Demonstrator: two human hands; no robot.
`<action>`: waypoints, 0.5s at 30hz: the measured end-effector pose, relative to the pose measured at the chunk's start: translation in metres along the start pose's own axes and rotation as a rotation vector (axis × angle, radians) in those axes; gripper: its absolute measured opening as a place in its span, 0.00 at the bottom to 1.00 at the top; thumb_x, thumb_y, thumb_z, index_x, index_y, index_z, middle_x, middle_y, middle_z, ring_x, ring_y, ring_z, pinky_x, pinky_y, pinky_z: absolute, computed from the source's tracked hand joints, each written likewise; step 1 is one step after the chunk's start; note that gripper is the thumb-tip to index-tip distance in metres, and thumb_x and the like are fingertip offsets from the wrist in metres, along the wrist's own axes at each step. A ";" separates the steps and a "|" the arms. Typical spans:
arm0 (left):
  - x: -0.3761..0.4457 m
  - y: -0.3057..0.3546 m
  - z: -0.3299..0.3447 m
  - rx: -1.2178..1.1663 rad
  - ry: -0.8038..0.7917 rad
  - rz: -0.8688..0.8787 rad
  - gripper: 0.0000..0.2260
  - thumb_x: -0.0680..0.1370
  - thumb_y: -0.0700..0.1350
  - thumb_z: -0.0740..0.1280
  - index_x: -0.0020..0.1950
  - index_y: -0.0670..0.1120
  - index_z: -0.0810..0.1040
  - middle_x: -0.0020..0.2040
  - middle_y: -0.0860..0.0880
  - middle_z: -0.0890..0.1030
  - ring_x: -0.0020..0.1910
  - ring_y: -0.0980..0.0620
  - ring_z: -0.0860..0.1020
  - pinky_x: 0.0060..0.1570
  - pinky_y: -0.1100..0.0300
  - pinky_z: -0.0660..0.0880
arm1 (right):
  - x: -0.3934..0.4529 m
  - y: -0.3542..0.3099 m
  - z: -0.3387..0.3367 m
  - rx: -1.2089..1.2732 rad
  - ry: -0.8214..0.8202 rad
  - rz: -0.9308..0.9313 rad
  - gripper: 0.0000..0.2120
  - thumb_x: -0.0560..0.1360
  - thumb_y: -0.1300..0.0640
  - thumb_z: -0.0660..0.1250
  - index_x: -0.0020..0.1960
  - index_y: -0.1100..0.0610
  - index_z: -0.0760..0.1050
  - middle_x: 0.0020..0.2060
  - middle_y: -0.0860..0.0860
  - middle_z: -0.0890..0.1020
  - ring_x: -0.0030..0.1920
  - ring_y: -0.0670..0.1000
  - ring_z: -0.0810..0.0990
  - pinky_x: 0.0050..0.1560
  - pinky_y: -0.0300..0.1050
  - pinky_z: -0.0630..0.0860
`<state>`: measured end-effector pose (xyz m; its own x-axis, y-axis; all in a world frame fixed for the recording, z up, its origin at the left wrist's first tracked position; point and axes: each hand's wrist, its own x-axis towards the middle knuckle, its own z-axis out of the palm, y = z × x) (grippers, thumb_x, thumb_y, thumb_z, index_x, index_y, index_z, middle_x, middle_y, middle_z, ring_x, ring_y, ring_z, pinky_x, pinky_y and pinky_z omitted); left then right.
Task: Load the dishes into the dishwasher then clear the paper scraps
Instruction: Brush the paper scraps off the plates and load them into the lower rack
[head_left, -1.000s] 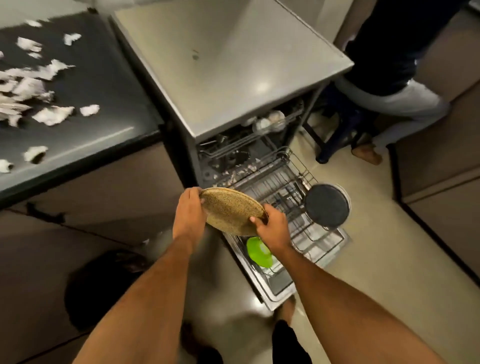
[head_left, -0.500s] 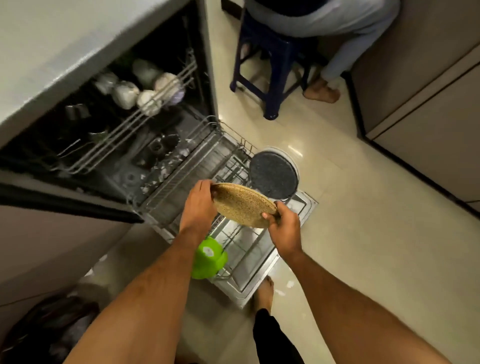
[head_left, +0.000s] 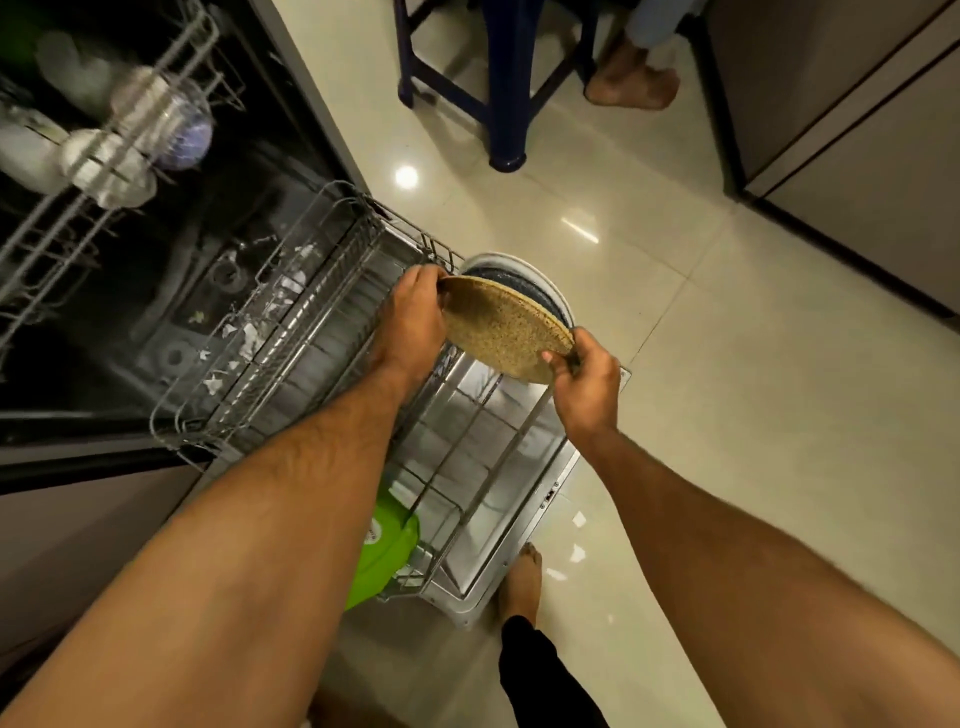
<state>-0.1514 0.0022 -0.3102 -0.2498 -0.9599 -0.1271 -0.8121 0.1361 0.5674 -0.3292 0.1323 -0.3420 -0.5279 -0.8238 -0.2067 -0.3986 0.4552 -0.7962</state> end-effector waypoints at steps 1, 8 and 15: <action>0.004 -0.002 0.004 0.013 -0.005 -0.010 0.14 0.81 0.33 0.63 0.64 0.44 0.75 0.62 0.46 0.77 0.55 0.51 0.76 0.55 0.56 0.79 | 0.004 0.004 0.005 0.007 -0.014 0.009 0.06 0.77 0.60 0.71 0.49 0.51 0.76 0.37 0.43 0.80 0.38 0.47 0.77 0.45 0.53 0.80; 0.017 -0.026 0.027 0.023 -0.065 -0.061 0.15 0.80 0.34 0.64 0.65 0.44 0.75 0.63 0.48 0.78 0.59 0.50 0.77 0.59 0.51 0.79 | 0.011 0.017 0.028 -0.020 -0.102 0.079 0.10 0.79 0.60 0.71 0.59 0.59 0.77 0.39 0.41 0.77 0.40 0.40 0.76 0.44 0.40 0.74; 0.014 -0.025 0.045 0.064 -0.103 -0.088 0.13 0.82 0.41 0.65 0.67 0.43 0.75 0.64 0.47 0.78 0.59 0.49 0.78 0.53 0.61 0.73 | 0.013 0.018 0.040 -0.116 -0.189 0.105 0.10 0.80 0.61 0.68 0.60 0.55 0.79 0.47 0.48 0.82 0.47 0.48 0.78 0.49 0.42 0.74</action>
<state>-0.1584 -0.0039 -0.3624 -0.2268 -0.9389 -0.2587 -0.8641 0.0714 0.4983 -0.3128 0.1165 -0.3822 -0.4256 -0.8133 -0.3968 -0.4382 0.5688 -0.6960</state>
